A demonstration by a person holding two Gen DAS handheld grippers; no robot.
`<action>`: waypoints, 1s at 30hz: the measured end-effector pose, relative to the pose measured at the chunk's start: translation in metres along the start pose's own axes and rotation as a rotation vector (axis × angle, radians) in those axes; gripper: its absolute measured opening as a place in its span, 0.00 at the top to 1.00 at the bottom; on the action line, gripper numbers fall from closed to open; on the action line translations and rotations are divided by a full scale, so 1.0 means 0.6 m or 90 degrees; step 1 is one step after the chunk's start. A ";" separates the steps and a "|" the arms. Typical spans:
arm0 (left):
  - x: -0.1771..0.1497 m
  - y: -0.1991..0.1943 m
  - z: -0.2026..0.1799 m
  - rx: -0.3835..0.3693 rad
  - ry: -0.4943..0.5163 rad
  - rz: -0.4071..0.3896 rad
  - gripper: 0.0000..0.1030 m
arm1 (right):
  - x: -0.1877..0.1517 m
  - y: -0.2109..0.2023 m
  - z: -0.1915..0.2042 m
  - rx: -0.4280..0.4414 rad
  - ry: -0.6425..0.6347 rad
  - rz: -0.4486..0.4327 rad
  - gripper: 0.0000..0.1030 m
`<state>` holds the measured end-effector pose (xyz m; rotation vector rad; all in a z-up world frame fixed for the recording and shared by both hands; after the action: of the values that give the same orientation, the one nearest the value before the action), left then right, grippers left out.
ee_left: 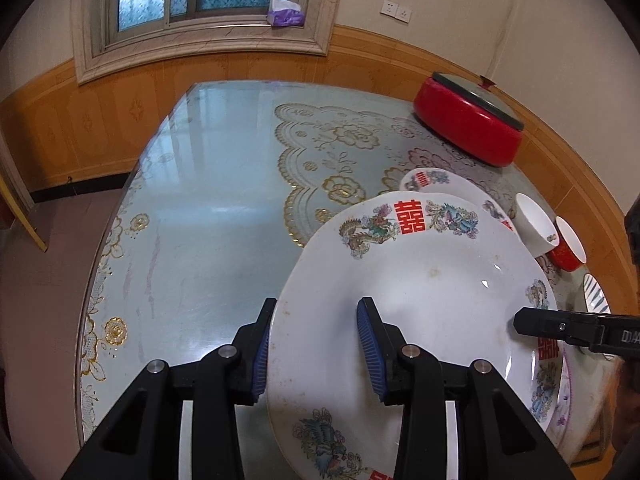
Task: Organize plates and bowls
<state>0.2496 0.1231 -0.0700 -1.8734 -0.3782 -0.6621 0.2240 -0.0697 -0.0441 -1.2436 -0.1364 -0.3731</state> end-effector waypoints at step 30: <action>-0.121 0.078 -0.219 -0.057 0.061 0.097 0.60 | -0.140 -0.074 -0.227 -0.062 0.137 0.024 0.77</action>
<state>0.1820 -0.0128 -0.1114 -1.9255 -0.1442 -0.6719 0.1170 -0.1928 -0.0736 -1.2916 0.0908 -0.4822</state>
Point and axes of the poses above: each gripper's, at about its wrist camera, not at the fingertips, and y roughly the way its jaws point, z to its left, x to its top, the point moved 3 cm from there along y, roughly the way its jaws point, and after that the axes turned 8 degrees about -x, right-handed, at the moved point
